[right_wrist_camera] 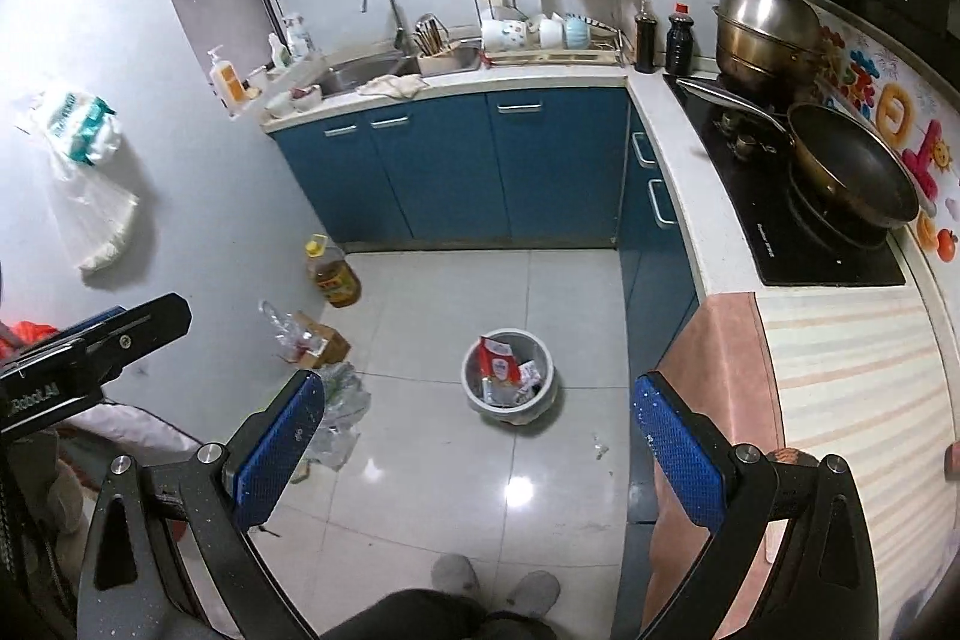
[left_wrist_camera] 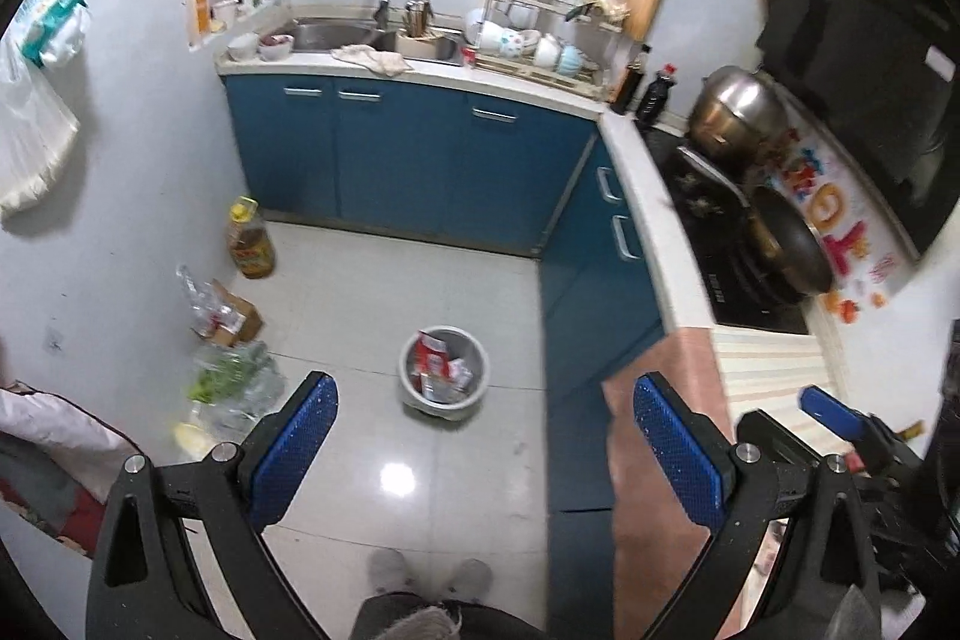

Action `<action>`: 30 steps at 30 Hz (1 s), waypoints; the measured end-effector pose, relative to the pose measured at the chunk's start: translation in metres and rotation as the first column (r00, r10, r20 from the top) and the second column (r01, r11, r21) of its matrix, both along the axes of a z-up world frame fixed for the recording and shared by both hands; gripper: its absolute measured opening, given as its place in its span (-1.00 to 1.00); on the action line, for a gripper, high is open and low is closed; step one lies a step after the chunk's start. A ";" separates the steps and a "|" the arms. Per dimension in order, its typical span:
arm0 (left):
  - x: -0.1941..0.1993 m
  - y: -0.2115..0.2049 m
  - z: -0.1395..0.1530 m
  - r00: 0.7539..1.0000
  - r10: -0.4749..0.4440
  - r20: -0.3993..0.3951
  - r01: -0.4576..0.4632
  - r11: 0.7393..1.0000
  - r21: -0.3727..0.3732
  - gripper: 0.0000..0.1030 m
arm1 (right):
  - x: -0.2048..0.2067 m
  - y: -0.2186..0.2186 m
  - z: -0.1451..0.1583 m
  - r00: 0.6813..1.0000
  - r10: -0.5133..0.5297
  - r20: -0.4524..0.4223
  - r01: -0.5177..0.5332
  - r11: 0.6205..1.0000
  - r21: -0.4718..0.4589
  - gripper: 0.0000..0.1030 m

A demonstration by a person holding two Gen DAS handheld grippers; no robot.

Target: Collect trash

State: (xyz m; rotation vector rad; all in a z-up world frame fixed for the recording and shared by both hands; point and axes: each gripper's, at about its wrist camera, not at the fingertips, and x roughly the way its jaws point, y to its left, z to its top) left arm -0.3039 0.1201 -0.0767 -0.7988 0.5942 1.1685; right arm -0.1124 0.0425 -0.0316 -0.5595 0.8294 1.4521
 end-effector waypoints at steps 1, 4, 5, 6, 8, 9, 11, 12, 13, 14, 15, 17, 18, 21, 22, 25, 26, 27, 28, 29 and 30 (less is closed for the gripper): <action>-0.002 -0.002 0.003 1.000 -0.008 0.006 0.008 1.000 -0.005 0.96 | 0.000 0.001 0.002 1.000 0.003 -0.006 -0.003 1.000 -0.002 1.00; -0.007 -0.003 0.009 0.999 -0.031 0.024 0.032 0.999 -0.018 0.96 | -0.001 0.004 0.008 0.998 0.021 -0.062 -0.022 1.000 -0.009 1.00; -0.009 -0.002 0.011 0.999 -0.040 0.027 0.040 0.999 -0.016 0.96 | -0.003 0.005 0.010 0.997 0.026 -0.067 -0.027 1.000 -0.011 1.00; -0.008 -0.005 0.014 0.999 -0.041 0.027 0.042 0.999 -0.012 0.96 | -0.005 0.005 0.012 0.997 0.036 -0.075 -0.037 0.999 -0.007 1.00; -0.011 -0.006 0.015 0.998 -0.050 0.037 0.051 0.999 -0.013 0.96 | -0.010 0.006 0.014 0.996 0.045 -0.075 -0.045 0.999 -0.004 1.00; -0.012 -0.008 0.016 0.998 -0.053 0.045 0.054 0.998 -0.015 0.96 | -0.012 0.006 0.015 0.996 0.050 -0.075 -0.050 0.999 -0.005 1.00; -0.013 -0.010 0.014 0.997 -0.057 0.052 0.058 0.998 -0.014 0.96 | -0.017 0.008 0.016 0.995 0.064 -0.077 -0.065 0.998 -0.010 1.00; -0.016 -0.011 0.014 0.997 -0.058 0.052 0.059 0.998 -0.014 0.96 | -0.019 0.008 0.016 0.995 0.067 -0.074 -0.068 0.998 -0.011 1.00; -0.016 -0.012 0.014 0.997 -0.056 0.053 0.056 0.998 -0.015 0.96 | -0.021 0.009 0.017 0.995 0.073 -0.072 -0.074 0.997 -0.014 1.00; -0.016 -0.013 0.013 0.997 -0.053 0.057 0.054 0.998 -0.018 0.96 | -0.021 0.010 0.016 0.994 0.077 -0.074 -0.079 0.997 -0.018 1.00; -0.017 -0.013 0.013 0.997 -0.055 0.061 0.056 0.998 -0.021 0.98 | -0.021 0.010 0.016 0.994 0.079 -0.076 -0.080 0.997 -0.020 1.00; -0.018 -0.015 0.012 0.997 -0.056 0.060 0.058 0.998 -0.025 1.00 | -0.021 0.010 0.016 0.994 0.079 -0.073 -0.081 0.996 -0.025 1.00; -0.018 -0.016 0.012 0.997 -0.055 0.059 0.057 0.998 -0.027 1.00 | -0.022 0.011 0.017 0.994 0.080 -0.071 -0.082 0.996 -0.028 1.00; -0.017 -0.019 0.011 0.997 -0.061 0.052 0.062 0.997 -0.034 1.00 | -0.022 0.010 0.017 0.994 0.080 -0.071 -0.083 0.996 -0.035 1.00; -0.017 -0.020 0.011 0.997 -0.061 0.052 0.062 0.997 -0.035 1.00 | -0.021 0.010 0.016 0.994 0.079 -0.075 -0.082 0.996 -0.037 1.00; -0.016 -0.023 0.010 0.997 -0.067 0.048 0.069 0.997 -0.043 1.00 | -0.020 0.008 0.014 0.994 0.079 -0.078 -0.083 0.996 -0.044 1.00; -0.015 -0.024 0.009 0.996 -0.069 0.049 0.072 0.996 -0.047 1.00 | -0.019 0.008 0.013 0.994 0.078 -0.080 -0.081 0.996 -0.046 1.00; -0.015 -0.023 0.009 0.996 -0.071 0.048 0.074 0.996 -0.050 1.00 | -0.018 0.007 0.012 0.993 0.077 -0.085 -0.081 0.996 -0.048 1.00; -0.014 -0.024 0.008 0.996 -0.073 0.045 0.076 0.996 -0.053 1.00 | -0.017 0.006 0.012 0.993 0.076 -0.089 -0.081 0.995 -0.051 1.00; -0.014 -0.025 0.007 0.996 -0.074 0.045 0.077 0.995 -0.056 1.00 | -0.017 0.005 0.011 0.993 0.076 -0.091 -0.081 0.995 -0.052 1.00; -0.013 -0.025 0.007 0.996 -0.078 0.049 0.081 0.995 -0.060 1.00 | -0.016 0.004 0.011 0.993 0.073 -0.094 -0.079 0.995 -0.053 1.00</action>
